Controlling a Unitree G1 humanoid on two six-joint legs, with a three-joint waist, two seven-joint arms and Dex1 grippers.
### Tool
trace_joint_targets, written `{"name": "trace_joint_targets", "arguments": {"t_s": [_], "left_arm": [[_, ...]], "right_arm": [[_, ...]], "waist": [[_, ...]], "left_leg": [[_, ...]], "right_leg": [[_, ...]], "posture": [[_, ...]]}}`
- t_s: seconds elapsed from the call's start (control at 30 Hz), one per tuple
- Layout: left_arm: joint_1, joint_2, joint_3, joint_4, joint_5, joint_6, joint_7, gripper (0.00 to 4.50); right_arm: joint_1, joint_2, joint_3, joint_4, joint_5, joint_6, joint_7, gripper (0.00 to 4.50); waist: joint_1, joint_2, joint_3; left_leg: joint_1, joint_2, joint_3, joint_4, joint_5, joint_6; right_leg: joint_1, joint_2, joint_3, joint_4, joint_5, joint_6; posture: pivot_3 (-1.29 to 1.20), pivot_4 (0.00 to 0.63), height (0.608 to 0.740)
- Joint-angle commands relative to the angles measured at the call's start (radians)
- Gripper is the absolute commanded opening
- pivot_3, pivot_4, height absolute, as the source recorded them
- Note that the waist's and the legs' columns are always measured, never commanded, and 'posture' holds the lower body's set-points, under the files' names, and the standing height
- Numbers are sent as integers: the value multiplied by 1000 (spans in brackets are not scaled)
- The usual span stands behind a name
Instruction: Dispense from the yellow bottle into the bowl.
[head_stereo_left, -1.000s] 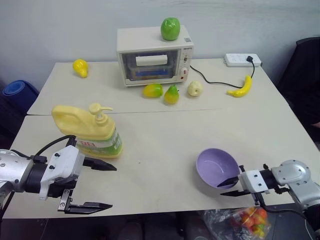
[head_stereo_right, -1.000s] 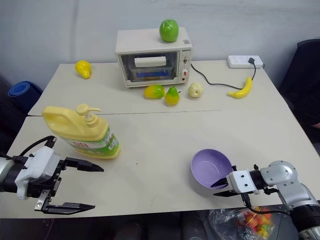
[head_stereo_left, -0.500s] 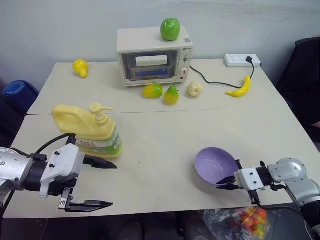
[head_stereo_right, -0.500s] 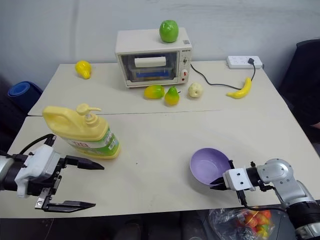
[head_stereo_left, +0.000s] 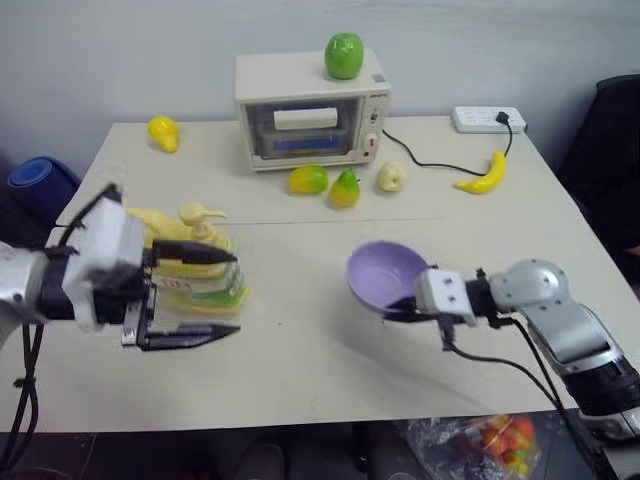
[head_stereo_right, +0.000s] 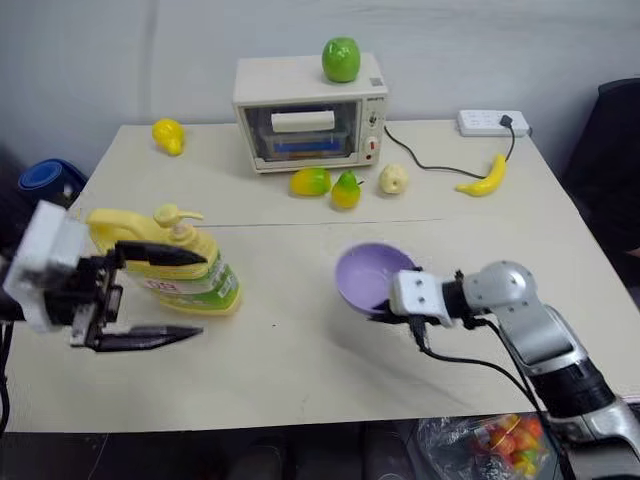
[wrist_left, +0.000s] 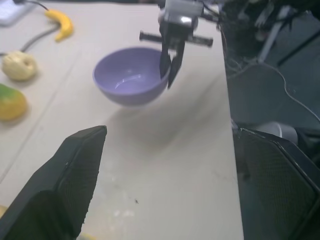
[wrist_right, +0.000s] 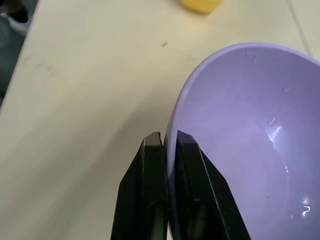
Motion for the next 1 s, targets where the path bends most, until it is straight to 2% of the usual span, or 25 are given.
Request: {"name": "trace_joint_targets", "arguments": {"t_s": [0.03, 0.13, 0.27, 0.47, 0.77, 1.0], "left_arm": [[-72, 36, 59, 38, -85, 54, 36, 4500], [-120, 66, 71, 93, -79, 66, 39, 4500], [-144, 122, 64, 204, -5, 28, -18, 4500], [-196, 178, 14, 360, 99, -54, -107, 4500], [-353, 147, -137, 434, 165, -97, -136, 4500], [-393, 120, -195, 482, 235, -147, -166, 4500]], "right_arm": [[-53, 13, 20, -99, 19, 166, -36, 17], [-124, 43, 56, -155, 34, 271, -47, 17], [-238, 98, 106, -177, 62, 388, -43, 17], [-407, 217, 188, -85, 39, 423, -64, 17], [-561, 398, 296, 105, -27, 384, -97, 17], [-636, 392, 288, 135, -15, 382, -38, 17]], "waist": [[2, 0, 0], [1, 0, 0], [-7, 1, 0], [-7, 1, 1], [-8, 1, 1], [-15, 1, 0]], "left_leg": [[-3, 0, 0, 0, 0, 0], [-12, -1, -2, 2, 1, -1], [-12, -1, -1, 1, 1, -2], [-12, -1, -1, 1, 0, 0], [-14, -2, 2, 2, 2, -4], [-26, -1, 3, 3, 3, -6]], "right_leg": [[-3, 0, 0, 1, 0, 0], [-9, -1, -2, 3, 0, 0], [-9, -1, -2, 1, 0, 0], [-10, -1, -3, 2, 0, 0], [-13, -1, -3, 3, 0, 0], [-27, -1, -6, 9, 0, 1]], "posture": [[0, 150, 740], [0, 150, 740], [0, 150, 740], [0, 150, 740], [0, 150, 740], [0, 150, 740]]}}
